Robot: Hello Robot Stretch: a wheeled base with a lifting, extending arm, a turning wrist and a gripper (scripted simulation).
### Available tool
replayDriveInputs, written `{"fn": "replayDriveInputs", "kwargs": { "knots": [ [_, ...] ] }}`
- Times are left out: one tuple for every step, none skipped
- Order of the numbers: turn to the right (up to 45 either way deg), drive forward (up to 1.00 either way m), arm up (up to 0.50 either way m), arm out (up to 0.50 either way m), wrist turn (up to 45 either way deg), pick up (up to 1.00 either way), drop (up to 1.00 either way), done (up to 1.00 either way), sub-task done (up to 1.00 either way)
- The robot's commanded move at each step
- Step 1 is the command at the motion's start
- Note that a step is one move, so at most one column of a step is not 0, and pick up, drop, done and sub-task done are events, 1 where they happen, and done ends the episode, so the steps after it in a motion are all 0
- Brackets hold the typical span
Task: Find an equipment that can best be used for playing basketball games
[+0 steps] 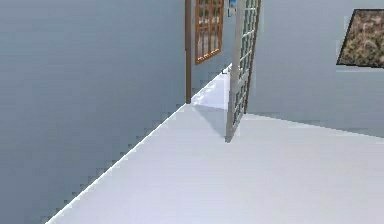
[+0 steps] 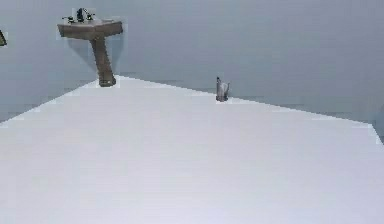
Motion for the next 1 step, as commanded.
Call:
{"fn": "replayDriveInputs", "kwargs": {
  "knots": [
    [45.0,0.00,0.00,0.00,0.0,0.00,0.00,0.00,0.00]
  ]
}}
